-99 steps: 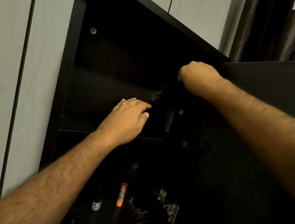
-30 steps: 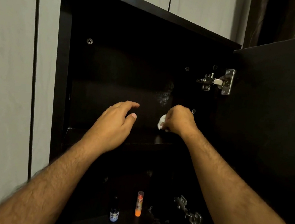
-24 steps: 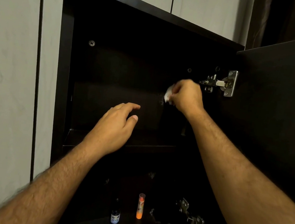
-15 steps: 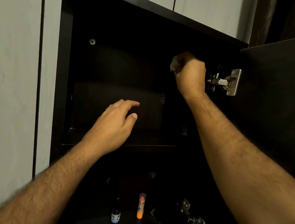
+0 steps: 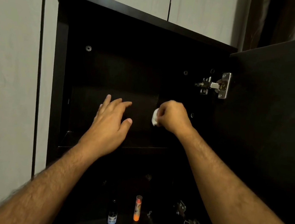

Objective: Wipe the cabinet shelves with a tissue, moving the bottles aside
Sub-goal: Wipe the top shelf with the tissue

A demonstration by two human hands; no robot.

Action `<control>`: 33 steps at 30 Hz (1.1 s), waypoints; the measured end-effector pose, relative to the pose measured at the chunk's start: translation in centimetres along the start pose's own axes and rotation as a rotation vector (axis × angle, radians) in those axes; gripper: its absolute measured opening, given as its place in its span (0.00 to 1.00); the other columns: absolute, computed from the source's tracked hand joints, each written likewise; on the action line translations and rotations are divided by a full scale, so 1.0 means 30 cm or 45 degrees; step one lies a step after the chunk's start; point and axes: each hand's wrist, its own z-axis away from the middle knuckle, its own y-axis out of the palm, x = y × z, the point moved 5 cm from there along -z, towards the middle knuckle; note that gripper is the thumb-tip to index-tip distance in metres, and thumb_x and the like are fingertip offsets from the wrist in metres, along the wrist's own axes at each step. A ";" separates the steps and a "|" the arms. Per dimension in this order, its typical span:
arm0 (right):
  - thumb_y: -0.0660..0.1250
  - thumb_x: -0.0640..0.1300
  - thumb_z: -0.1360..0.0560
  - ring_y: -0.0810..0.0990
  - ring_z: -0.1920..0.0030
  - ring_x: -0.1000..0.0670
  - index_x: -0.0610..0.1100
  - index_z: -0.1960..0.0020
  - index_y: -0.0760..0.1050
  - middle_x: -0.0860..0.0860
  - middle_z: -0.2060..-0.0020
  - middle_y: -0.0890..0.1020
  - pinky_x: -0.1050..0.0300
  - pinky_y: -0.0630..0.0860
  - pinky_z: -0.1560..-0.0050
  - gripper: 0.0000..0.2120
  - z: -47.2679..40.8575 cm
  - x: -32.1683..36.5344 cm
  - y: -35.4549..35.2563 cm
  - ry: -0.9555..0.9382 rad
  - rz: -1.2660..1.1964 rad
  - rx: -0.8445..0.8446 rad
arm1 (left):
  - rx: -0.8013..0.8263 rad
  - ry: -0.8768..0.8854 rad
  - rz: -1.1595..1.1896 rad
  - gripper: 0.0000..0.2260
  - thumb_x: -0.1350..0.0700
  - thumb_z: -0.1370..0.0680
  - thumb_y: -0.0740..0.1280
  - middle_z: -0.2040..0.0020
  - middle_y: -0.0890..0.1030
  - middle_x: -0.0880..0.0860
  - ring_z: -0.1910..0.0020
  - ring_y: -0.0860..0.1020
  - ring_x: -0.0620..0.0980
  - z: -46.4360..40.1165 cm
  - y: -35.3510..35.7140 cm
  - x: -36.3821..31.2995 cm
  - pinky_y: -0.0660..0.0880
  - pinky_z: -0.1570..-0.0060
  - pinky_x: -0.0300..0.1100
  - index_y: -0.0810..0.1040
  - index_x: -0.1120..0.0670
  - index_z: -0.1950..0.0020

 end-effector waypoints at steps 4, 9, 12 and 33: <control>0.71 0.33 0.29 0.82 0.65 0.53 0.47 0.63 0.79 0.50 0.67 0.82 0.60 0.80 0.63 0.10 -0.115 0.030 -0.153 0.045 -0.457 -0.295 | -0.001 0.004 -0.016 0.24 0.51 0.18 0.59 0.20 0.51 0.50 0.23 0.37 0.48 0.003 0.001 -0.003 0.39 0.27 0.48 0.57 0.47 0.22; 0.62 0.35 0.22 0.80 0.59 0.56 0.42 0.53 0.81 0.53 0.62 0.82 0.68 0.69 0.62 0.09 -0.214 0.081 -0.280 -0.026 -0.397 -0.368 | 0.000 -0.025 -0.052 0.25 0.51 0.18 0.59 0.20 0.50 0.50 0.23 0.37 0.48 -0.004 0.005 0.001 0.38 0.28 0.48 0.56 0.48 0.22; 0.64 0.36 0.22 0.80 0.50 0.48 0.41 0.43 0.79 0.46 0.51 0.80 0.59 0.73 0.57 0.09 -0.175 0.064 -0.245 0.020 0.020 -0.310 | -0.015 -0.033 -0.067 0.25 0.51 0.18 0.59 0.20 0.51 0.51 0.23 0.37 0.48 -0.009 0.008 0.000 0.37 0.29 0.45 0.56 0.48 0.22; 0.63 0.38 0.22 0.82 0.54 0.49 0.44 0.47 0.83 0.48 0.54 0.84 0.60 0.76 0.54 0.10 -0.229 0.132 -0.238 -0.167 -0.386 -0.401 | -0.238 0.240 -0.247 0.24 0.47 0.21 0.63 0.22 0.58 0.46 0.22 0.47 0.43 0.023 -0.166 -0.055 0.51 0.26 0.51 0.65 0.46 0.26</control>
